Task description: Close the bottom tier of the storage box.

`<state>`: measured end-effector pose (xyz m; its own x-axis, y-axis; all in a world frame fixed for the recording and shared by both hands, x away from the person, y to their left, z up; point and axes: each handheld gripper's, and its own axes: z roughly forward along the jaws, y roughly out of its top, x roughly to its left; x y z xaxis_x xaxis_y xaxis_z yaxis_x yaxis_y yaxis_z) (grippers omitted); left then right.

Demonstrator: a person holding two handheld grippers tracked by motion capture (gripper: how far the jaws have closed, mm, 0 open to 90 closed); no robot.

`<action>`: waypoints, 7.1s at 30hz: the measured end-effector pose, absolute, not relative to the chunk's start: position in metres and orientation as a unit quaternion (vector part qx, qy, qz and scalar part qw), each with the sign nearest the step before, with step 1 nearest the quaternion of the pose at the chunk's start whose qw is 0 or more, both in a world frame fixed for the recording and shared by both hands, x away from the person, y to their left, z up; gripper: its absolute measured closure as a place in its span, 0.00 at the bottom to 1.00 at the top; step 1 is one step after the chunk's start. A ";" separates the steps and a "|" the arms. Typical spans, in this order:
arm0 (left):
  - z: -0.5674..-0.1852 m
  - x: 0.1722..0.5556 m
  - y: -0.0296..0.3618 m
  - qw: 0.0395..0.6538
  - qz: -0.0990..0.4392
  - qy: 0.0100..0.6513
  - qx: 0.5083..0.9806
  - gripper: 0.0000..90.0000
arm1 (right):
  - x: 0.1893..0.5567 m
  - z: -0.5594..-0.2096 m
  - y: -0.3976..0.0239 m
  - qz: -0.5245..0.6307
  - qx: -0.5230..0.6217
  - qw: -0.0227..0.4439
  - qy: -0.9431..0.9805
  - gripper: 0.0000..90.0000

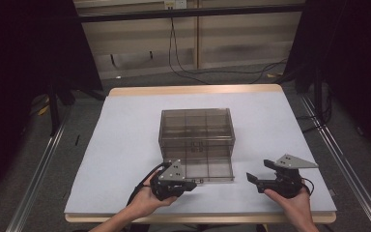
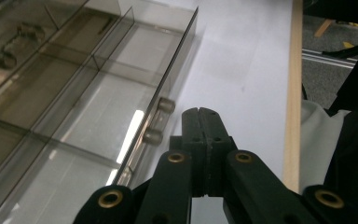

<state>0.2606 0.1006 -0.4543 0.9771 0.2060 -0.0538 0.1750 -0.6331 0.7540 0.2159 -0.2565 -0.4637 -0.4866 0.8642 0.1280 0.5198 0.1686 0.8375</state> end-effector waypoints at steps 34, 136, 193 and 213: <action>-0.473 0.280 0.104 0.382 0.023 0.127 0.915 1.00 | 0.216 -0.465 -0.255 0.437 0.468 0.185 0.745 0.17; -0.474 0.300 0.100 0.398 0.029 0.190 0.897 1.00 | 0.216 -0.466 -0.253 0.438 0.459 0.179 0.752 0.16; -0.467 0.313 0.094 0.412 0.038 0.188 0.891 1.00 | 0.216 -0.466 -0.252 0.439 0.458 0.174 0.753 0.16; -0.468 0.317 0.093 0.414 0.041 0.196 0.888 1.00 | 0.216 -0.466 -0.252 0.440 0.460 0.172 0.752 0.16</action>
<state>0.3167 0.0931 -0.4683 0.9196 0.3827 -0.0887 0.3143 -0.5810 0.7508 0.2164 -0.2522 -0.4660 -0.5182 0.8428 0.1452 0.5401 0.1908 0.8197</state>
